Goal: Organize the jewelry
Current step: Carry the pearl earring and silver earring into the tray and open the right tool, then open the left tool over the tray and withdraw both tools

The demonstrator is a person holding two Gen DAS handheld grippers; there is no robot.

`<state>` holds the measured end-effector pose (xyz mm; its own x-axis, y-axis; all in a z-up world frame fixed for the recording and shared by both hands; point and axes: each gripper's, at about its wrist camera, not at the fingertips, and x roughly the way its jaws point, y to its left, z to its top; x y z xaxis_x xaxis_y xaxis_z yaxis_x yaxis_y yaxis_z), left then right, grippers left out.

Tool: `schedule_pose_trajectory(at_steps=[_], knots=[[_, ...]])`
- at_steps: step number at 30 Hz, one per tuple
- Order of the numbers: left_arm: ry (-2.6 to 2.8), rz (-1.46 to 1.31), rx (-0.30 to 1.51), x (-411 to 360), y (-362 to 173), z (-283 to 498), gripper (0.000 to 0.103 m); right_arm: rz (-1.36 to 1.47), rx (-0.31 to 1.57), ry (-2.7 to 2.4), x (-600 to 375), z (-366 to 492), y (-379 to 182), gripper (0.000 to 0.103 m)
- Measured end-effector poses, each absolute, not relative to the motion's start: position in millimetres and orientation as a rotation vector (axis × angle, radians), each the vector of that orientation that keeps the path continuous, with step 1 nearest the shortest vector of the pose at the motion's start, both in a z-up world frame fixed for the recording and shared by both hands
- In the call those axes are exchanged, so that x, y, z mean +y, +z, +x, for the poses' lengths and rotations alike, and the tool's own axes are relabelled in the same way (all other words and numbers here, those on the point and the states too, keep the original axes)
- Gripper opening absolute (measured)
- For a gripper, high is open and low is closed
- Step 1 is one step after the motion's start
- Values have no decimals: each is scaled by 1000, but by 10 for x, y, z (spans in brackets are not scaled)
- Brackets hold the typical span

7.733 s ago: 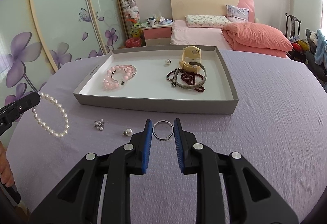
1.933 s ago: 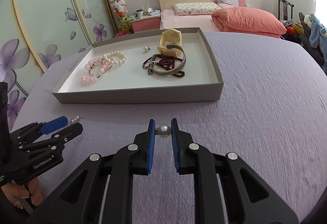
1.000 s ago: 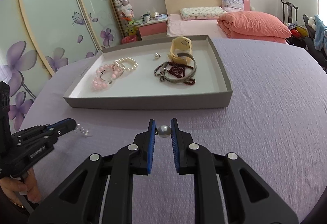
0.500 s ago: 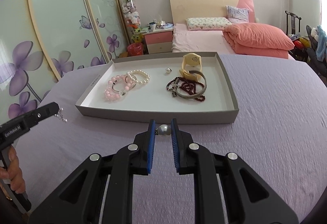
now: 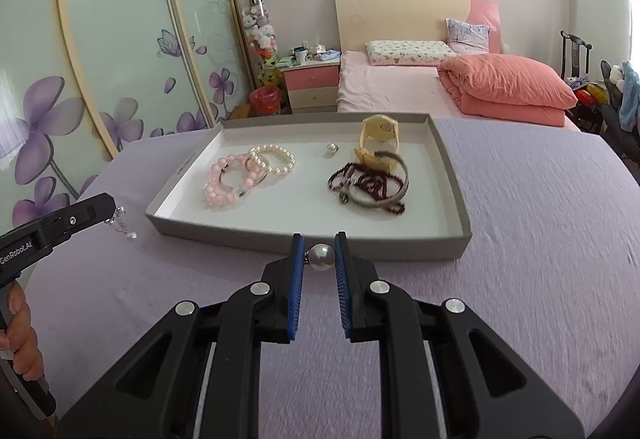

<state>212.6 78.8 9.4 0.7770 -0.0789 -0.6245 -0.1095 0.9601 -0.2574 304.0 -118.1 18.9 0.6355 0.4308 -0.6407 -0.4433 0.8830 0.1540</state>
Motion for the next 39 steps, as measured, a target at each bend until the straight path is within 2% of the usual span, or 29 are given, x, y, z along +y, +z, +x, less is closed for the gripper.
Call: schedule_pose_trajectory(at_steps=[11,23,35,37,38,39], knots=[[9,-276,613,811,325,2651,7,8,599,453,-1124,3555,442,16],[27,-281,655,814,15,3251,7,-20,702,394,-957,4089,-23,16],[9,-288,687,794,-170,3460,7,-28,739,397,-893,4185,-149,17],[7,-287,691,781,-186,3474,7,-29,740,397,-899,4189,-148,28],[6,-289,693,785,-195,3478,7,-26,737,397,-901,4186,-146,43],[3,-292,695,780,-205,3483,7,-24,730,399,-908,4169,-140,50]])
